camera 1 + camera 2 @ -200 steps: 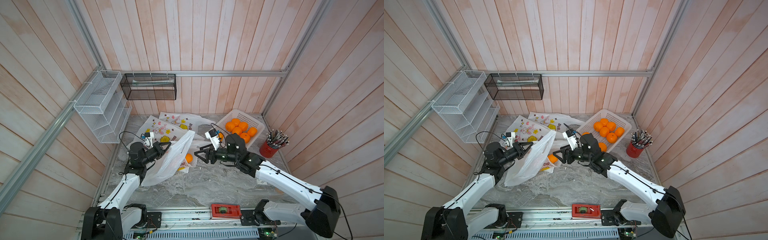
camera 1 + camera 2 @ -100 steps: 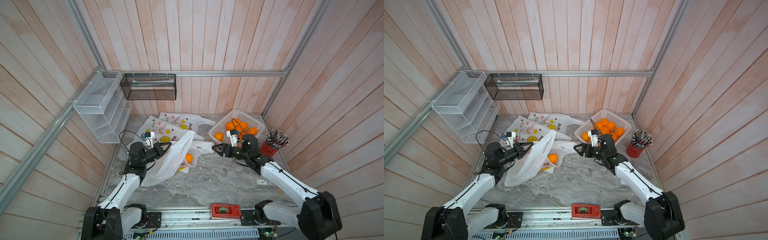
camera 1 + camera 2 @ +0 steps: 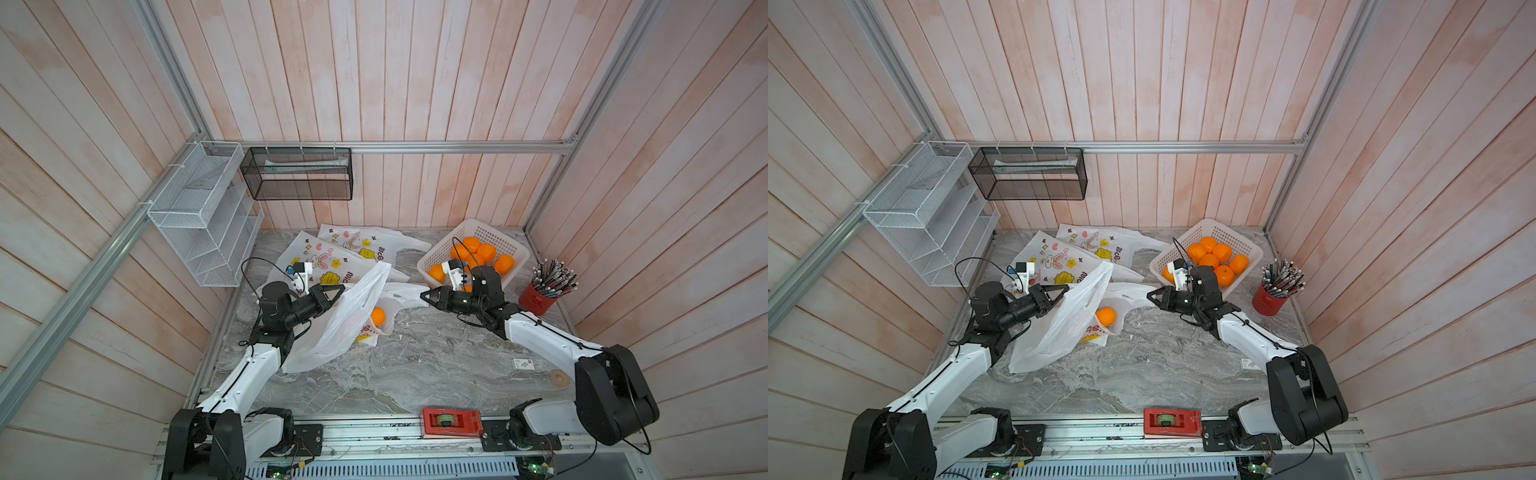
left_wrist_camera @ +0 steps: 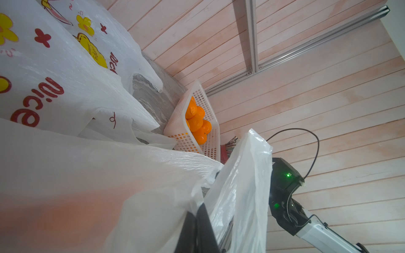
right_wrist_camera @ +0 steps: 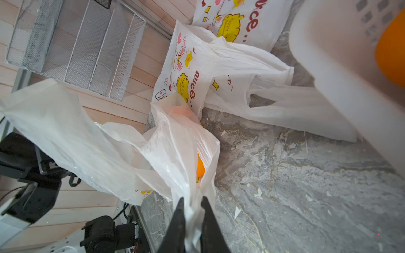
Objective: Place the oranges into plastic bags & tie knots
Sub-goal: Adjust the plastic bag at the center of the board.
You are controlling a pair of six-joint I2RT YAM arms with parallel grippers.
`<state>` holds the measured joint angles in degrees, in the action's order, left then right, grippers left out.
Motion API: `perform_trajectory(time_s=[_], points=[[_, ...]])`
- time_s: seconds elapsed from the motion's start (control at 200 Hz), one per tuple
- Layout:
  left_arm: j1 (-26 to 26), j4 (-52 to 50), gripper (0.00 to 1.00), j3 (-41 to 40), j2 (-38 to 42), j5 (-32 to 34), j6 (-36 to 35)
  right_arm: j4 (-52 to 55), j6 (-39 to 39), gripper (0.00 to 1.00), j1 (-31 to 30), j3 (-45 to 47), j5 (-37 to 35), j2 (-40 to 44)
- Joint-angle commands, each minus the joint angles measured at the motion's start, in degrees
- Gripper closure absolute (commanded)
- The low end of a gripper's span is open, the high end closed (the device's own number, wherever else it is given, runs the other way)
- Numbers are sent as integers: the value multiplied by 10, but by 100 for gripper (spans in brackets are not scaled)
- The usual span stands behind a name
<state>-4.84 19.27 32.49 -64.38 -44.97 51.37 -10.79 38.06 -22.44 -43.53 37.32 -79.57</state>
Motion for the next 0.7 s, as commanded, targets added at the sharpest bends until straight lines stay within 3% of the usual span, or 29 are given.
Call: perform_trajectory(time_s=[0.0,0.16,0.265,0.45,0.695], points=[[-2,-34,86,45,9,6,-61,-10,-5,100,5,-11,-13,2],[-18,-106,58,106,25,40,-156,-5,-3,100,24,-2,-12,5],[-66,-174,48,153,30,99,-248,-2,-2,100,36,3,-13,8],[-180,-244,45,216,36,220,-368,9,-3,100,47,2,-13,7],[-359,-290,44,243,36,370,-457,17,-7,100,53,-3,-14,5]])
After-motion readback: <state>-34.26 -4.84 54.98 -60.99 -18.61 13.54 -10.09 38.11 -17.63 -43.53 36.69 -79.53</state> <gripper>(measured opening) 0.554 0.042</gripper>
